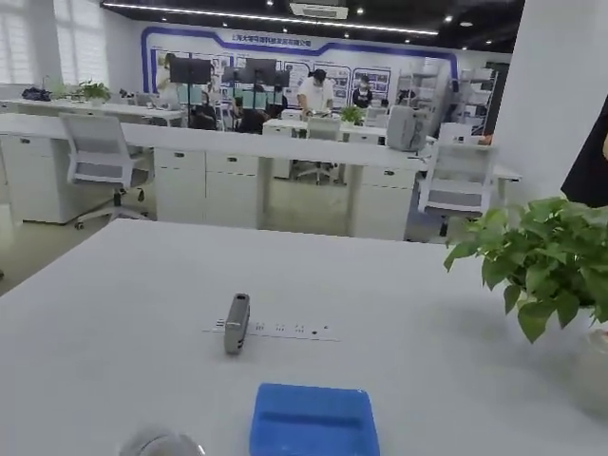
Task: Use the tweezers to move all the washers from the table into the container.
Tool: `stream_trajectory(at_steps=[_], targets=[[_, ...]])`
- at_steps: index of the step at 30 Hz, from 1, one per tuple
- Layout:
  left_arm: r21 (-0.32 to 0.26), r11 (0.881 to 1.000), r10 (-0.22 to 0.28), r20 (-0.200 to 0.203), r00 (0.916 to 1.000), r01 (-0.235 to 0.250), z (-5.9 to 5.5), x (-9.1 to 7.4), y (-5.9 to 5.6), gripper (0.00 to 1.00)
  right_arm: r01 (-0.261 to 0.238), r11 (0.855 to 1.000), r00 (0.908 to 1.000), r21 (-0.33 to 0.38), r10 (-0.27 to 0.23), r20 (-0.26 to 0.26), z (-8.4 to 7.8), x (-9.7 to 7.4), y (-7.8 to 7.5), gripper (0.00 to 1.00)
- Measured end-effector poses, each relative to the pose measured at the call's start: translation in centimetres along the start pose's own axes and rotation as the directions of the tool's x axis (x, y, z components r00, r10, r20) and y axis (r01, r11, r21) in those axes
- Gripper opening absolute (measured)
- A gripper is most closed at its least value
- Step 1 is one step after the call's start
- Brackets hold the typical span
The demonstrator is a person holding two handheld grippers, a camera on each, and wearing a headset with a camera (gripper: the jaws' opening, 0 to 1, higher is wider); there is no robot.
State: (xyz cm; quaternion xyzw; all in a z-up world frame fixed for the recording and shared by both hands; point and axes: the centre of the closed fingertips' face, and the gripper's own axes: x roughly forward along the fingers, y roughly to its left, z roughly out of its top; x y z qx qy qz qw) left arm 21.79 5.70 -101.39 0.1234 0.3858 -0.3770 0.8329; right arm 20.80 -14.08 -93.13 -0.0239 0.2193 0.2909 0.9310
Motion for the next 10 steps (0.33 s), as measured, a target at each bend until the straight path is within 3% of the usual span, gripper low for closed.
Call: stream_trajectory(at_steps=[4,6,8,9,10], targets=[[-0.043,0.998,0.058,0.095,0.9938,-0.054,1.2,-2.6,-0.3,0.45,-0.006,1.0,0.9998,-0.005,0.005,-0.018,-0.7,0.3,-0.1,0.92],[-0.105,0.989,0.121,0.167,0.9785,-0.105,2.1,-4.2,-0.3,0.57,0.0,1.0,0.9997,-0.012,0.0,-0.026,-1.0,0.4,-0.1,0.96],[-0.161,0.98,0.151,0.229,0.9616,-0.115,2.8,-5.6,-0.9,0.67,0.008,1.0,0.9996,-0.023,-0.009,-0.028,-1.2,0.5,-0.2,0.99],[-0.204,0.97,0.189,0.271,0.9439,-0.136,3.3,-6.4,-0.8,0.73,0.008,1.0,0.9995,-0.025,-0.009,-0.031,-1.2,0.5,-0.2,0.99],[-0.224,0.964,0.21,0.297,0.9316,-0.146,3.5,-7.0,-0.8,0.78,0.008,1.0,0.9993,-0.023,-0.009,-0.038,-1.3,0.6,-0.3,0.99]])
